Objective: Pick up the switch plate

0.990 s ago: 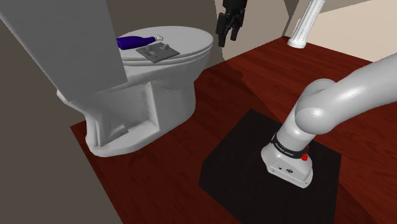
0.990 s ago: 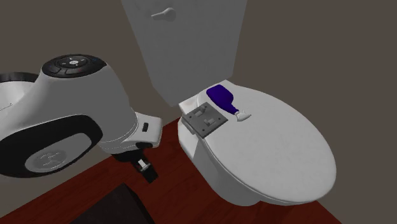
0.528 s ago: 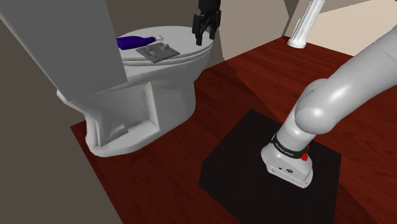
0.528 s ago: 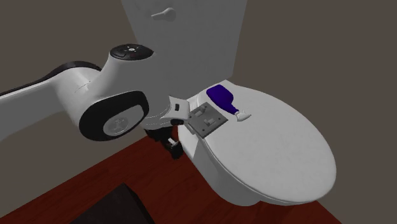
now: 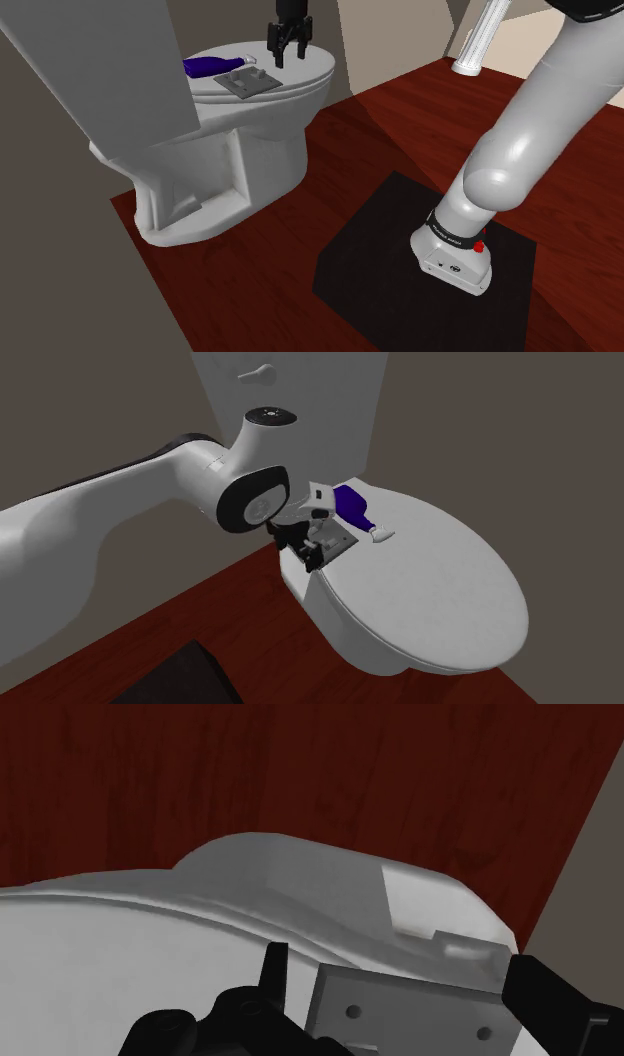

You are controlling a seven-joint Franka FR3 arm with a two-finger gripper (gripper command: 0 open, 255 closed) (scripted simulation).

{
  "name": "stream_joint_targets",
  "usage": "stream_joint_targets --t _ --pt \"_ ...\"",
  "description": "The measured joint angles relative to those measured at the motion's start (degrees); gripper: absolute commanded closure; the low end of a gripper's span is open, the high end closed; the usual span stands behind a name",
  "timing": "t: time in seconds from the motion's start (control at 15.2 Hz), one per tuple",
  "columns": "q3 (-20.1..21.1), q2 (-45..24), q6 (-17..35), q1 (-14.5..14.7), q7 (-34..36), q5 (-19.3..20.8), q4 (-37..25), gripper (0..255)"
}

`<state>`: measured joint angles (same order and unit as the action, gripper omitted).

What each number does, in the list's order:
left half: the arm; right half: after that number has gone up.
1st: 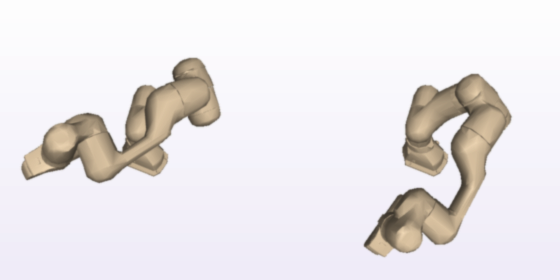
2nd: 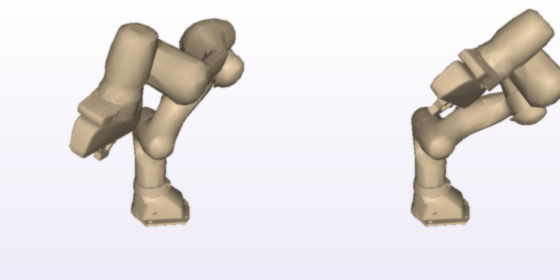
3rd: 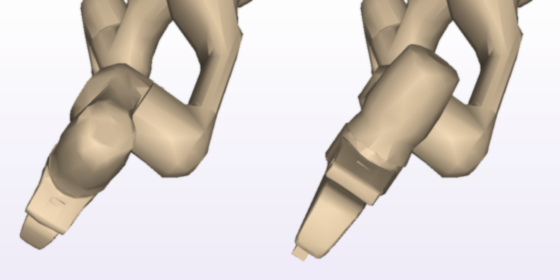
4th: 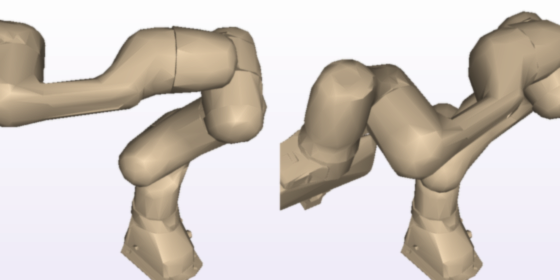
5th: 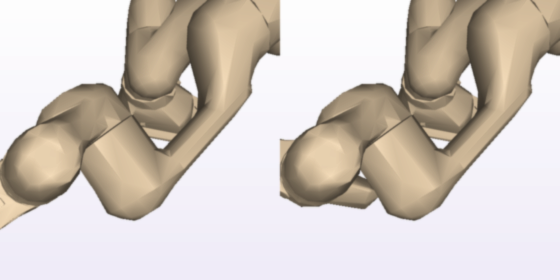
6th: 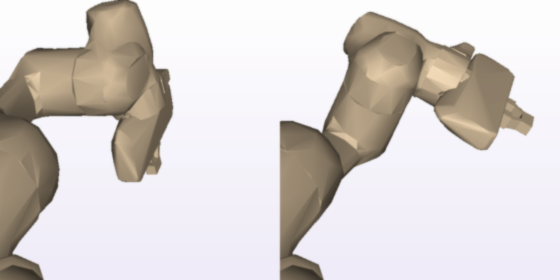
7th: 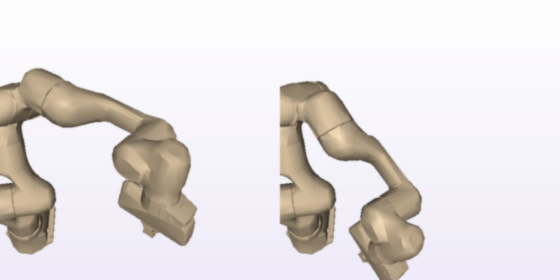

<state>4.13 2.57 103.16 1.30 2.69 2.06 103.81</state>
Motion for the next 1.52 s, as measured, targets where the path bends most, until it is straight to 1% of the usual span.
stream_joint_targets --t 0.4,0.46,0.53,0.66,0.79,1.06,1.12,1.52 --pt "0.4 -13.5 -0.6 0.6 1.0 1.7 -15.0 0" --pt "0.3 -16.4 -1.4 0.7 1.0 2.0 -18.9 0" --pt "0.4 -18.1 -1.8 0.9 1.2 2.2 -21.1 0" --pt "0.4 -19.3 -1.3 1.0 1.4 2.4 -21.9 0" --pt "0.4 -19.8 0.1 1.0 1.4 2.5 -21.1 0" --pt "0.4 -19.8 3.2 1.0 1.7 2.5 -17.8 0" --pt "0.3 -19.7 3.4 1.0 1.7 2.5 -17.5 255" --pt "0.4 -19.6 3.7 1.0 1.7 2.5 -17.3 255"
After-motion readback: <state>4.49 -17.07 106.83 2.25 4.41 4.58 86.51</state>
